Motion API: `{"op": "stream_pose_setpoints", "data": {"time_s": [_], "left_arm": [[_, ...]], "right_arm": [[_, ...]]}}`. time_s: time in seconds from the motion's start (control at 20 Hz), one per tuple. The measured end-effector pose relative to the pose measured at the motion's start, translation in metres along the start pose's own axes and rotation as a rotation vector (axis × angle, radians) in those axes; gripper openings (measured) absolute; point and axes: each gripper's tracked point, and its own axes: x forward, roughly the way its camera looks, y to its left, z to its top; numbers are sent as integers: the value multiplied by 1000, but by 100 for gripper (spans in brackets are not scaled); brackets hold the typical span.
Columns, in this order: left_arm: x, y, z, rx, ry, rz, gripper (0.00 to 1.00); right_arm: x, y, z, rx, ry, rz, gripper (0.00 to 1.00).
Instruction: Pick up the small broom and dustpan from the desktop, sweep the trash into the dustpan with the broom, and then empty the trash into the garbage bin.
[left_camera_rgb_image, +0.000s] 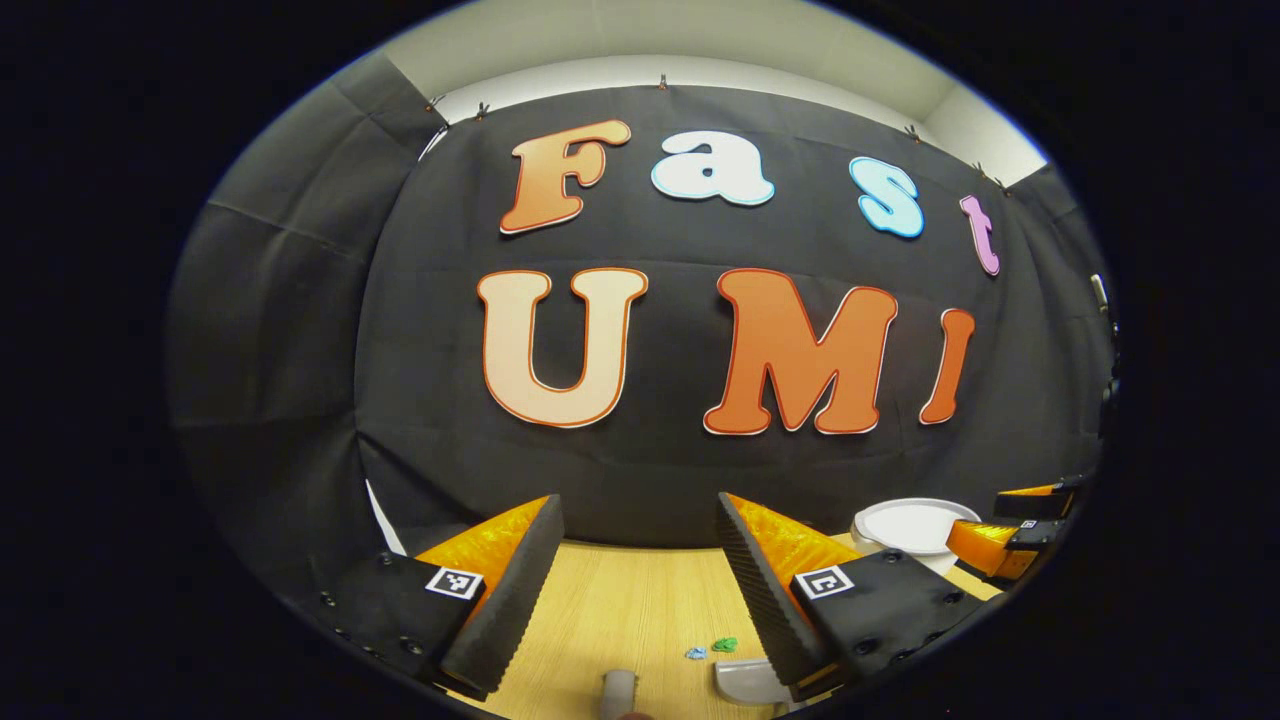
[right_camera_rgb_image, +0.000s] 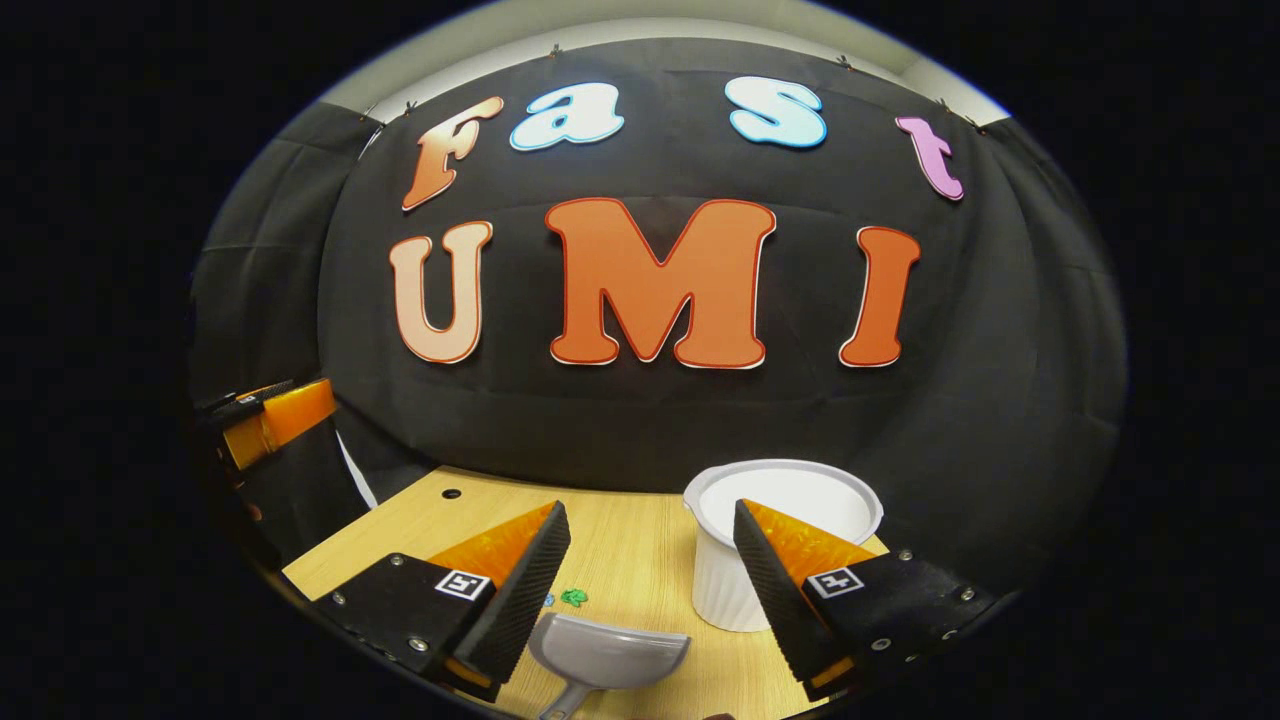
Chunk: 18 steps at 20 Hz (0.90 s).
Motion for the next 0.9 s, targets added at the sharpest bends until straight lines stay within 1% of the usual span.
{"op": "stream_pose_setpoints", "data": {"time_s": [0.15, 0.4, 0.5, 0.65, 0.75, 0.9], "left_arm": [[-2, -8, 3, 9, -11, 14, 98], [-10, -17, 0, 46, -32, 43, 96], [-13, -19, -14, 62, 10, 57, 96], [-19, -20, -42, 65, 107, 55, 96], [-20, -18, -59, 71, 164, 57, 98], [-22, -14, -82, 74, 236, 60, 98]], "right_arm": [[1, -3, 4, 3, -18, 29, 99], [-5, -3, 11, 12, -83, 91, 99], [-2, -1, -6, 2, -35, 112, 99], [3, 3, -43, 16, 93, 142, 99], [3, 7, -64, 37, 164, 151, 99], [8, 13, -86, 38, 242, 158, 99]]}}
